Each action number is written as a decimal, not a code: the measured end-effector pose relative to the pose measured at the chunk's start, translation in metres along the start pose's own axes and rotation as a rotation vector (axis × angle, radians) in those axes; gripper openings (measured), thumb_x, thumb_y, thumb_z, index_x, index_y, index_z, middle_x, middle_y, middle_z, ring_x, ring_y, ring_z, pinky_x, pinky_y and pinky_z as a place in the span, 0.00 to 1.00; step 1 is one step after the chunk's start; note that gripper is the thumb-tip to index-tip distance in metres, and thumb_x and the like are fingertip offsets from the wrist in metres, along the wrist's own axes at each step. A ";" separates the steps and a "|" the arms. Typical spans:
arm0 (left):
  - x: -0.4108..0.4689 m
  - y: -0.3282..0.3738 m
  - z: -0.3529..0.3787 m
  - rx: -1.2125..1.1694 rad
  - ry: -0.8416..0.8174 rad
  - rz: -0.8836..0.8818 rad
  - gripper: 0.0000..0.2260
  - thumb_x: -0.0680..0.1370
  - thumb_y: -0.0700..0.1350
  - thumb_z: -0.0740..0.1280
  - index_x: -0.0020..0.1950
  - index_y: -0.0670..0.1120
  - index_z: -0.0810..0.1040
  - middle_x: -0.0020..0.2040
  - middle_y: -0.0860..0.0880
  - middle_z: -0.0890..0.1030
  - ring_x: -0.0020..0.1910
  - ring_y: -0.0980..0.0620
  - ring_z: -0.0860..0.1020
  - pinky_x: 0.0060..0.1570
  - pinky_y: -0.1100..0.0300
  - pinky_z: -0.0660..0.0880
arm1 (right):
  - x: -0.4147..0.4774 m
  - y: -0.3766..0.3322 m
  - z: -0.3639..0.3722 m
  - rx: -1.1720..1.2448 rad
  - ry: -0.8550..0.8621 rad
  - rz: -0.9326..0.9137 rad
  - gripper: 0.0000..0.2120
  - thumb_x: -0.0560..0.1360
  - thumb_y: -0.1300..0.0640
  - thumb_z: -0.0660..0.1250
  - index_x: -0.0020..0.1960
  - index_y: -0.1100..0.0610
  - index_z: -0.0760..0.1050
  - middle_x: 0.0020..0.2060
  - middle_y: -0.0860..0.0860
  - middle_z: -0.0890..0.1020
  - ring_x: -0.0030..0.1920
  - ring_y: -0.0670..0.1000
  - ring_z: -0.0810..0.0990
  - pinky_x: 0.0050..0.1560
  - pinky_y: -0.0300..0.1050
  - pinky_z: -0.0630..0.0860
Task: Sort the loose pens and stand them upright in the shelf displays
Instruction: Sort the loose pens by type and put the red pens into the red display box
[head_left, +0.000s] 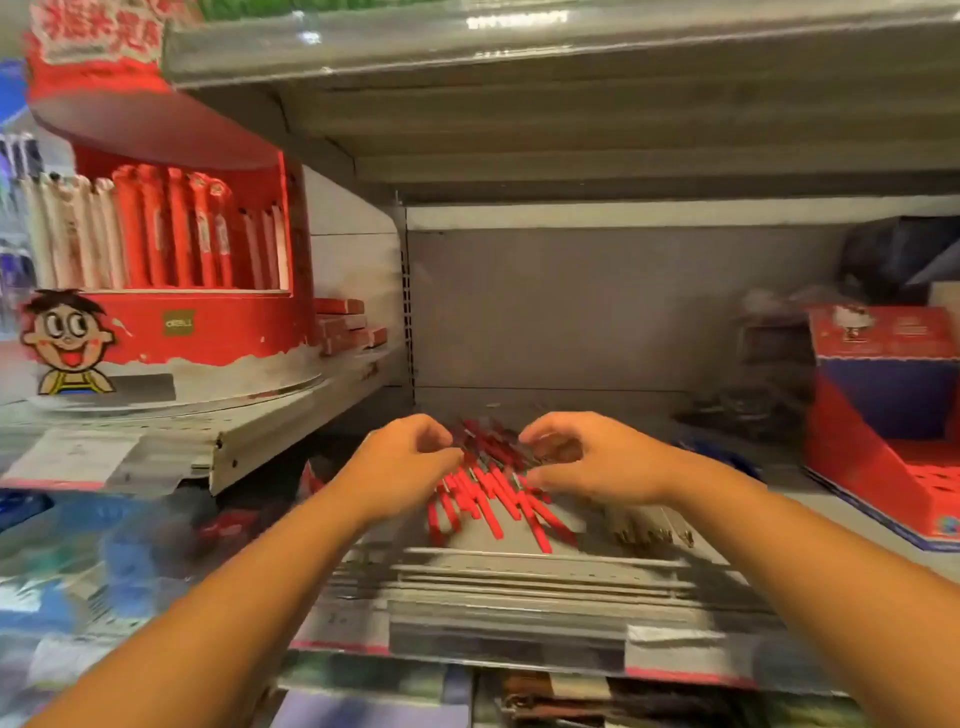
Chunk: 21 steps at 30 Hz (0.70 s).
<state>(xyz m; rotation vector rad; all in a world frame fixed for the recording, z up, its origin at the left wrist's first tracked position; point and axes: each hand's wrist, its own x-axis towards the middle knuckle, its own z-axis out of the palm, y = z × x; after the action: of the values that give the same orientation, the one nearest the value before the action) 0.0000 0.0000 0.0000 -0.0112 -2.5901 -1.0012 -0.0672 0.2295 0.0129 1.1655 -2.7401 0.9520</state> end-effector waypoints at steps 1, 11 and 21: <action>0.011 -0.004 0.001 0.039 -0.019 -0.037 0.08 0.77 0.51 0.68 0.54 0.50 0.79 0.50 0.52 0.82 0.51 0.52 0.79 0.53 0.56 0.75 | 0.008 0.004 -0.002 -0.064 -0.090 0.016 0.25 0.73 0.44 0.73 0.68 0.44 0.71 0.64 0.44 0.75 0.64 0.45 0.74 0.66 0.47 0.72; 0.071 -0.030 0.020 0.384 -0.393 -0.303 0.34 0.68 0.70 0.70 0.66 0.52 0.72 0.64 0.55 0.74 0.63 0.47 0.76 0.59 0.56 0.71 | 0.042 0.042 -0.001 -0.435 -0.558 -0.121 0.54 0.60 0.27 0.72 0.77 0.37 0.47 0.68 0.38 0.60 0.69 0.45 0.63 0.71 0.45 0.63; 0.059 -0.028 0.021 0.482 -0.505 -0.156 0.49 0.54 0.78 0.70 0.71 0.65 0.60 0.59 0.57 0.68 0.60 0.52 0.71 0.66 0.50 0.70 | 0.068 0.057 0.019 -0.499 -0.322 -0.330 0.29 0.73 0.31 0.62 0.65 0.49 0.70 0.55 0.48 0.73 0.54 0.48 0.72 0.57 0.48 0.73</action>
<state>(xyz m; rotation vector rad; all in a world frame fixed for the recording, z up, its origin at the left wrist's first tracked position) -0.0661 -0.0145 -0.0124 0.0710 -3.2793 -0.4268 -0.1498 0.2062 -0.0166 1.6847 -2.6287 0.0385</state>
